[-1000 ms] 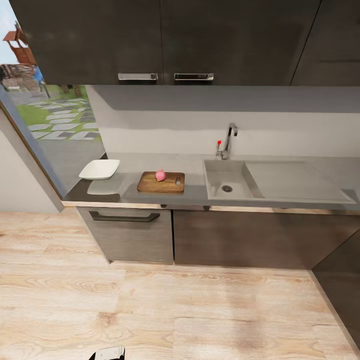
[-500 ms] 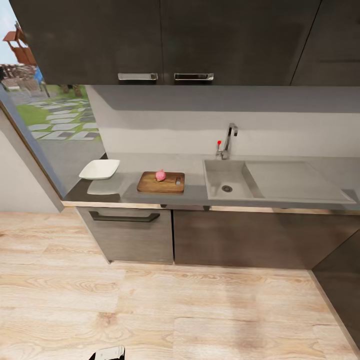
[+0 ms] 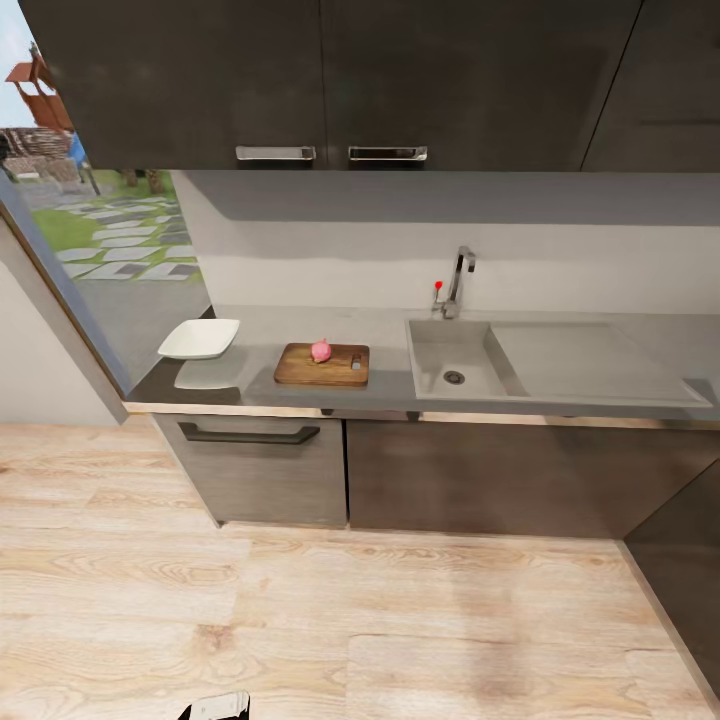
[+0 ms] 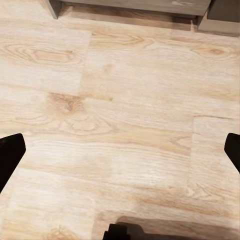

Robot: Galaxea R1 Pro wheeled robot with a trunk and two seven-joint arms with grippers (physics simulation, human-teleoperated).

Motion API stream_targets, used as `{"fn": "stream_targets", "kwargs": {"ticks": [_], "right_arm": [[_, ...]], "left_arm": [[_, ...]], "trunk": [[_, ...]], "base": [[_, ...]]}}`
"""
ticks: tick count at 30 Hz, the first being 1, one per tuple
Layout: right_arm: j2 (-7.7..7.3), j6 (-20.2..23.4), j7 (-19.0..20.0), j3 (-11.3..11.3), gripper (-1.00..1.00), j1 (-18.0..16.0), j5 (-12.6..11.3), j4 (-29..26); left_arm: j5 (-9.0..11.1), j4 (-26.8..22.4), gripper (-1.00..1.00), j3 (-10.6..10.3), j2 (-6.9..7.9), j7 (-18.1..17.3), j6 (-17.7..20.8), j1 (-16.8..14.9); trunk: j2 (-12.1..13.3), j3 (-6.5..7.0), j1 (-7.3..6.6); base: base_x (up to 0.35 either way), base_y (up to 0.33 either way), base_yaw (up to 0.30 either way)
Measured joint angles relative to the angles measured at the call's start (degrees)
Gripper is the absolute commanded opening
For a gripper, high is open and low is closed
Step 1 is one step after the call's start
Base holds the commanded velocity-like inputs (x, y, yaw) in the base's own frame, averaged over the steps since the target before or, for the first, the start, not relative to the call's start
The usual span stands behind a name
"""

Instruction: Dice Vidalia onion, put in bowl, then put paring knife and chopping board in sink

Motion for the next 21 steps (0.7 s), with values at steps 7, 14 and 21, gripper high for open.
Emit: {"fn": "stream_targets", "kwargs": {"ticks": [7, 14, 21], "right_arm": [[0.00, 0.00, 0.01, 0.00, 1.00, 0.00, -0.02, 0.03], [0.00, 0.00, 0.01, 0.00, 1.00, 0.00, 0.00, 0.03], [0.00, 0.00, 0.01, 0.00, 1.00, 0.00, 0.02, 0.03]], "left_arm": [[-0.01, 0.00, 1.00, 0.00, 0.03, 0.00, 0.00, 0.00], [0.00, 0.01, 1.00, 0.00, 0.03, 0.00, 0.00, 0.03], [-0.01, -0.01, 1.00, 0.00, 0.06, 0.00, 0.00, 0.01]], "trunk": [[0.00, 0.00, 0.00], [0.00, 0.00, 0.00], [0.00, 0.00, 0.00]], "base": [[0.000, 0.000, 0.000], [0.000, 0.000, 0.000], [0.000, 0.000, 0.000]]}}
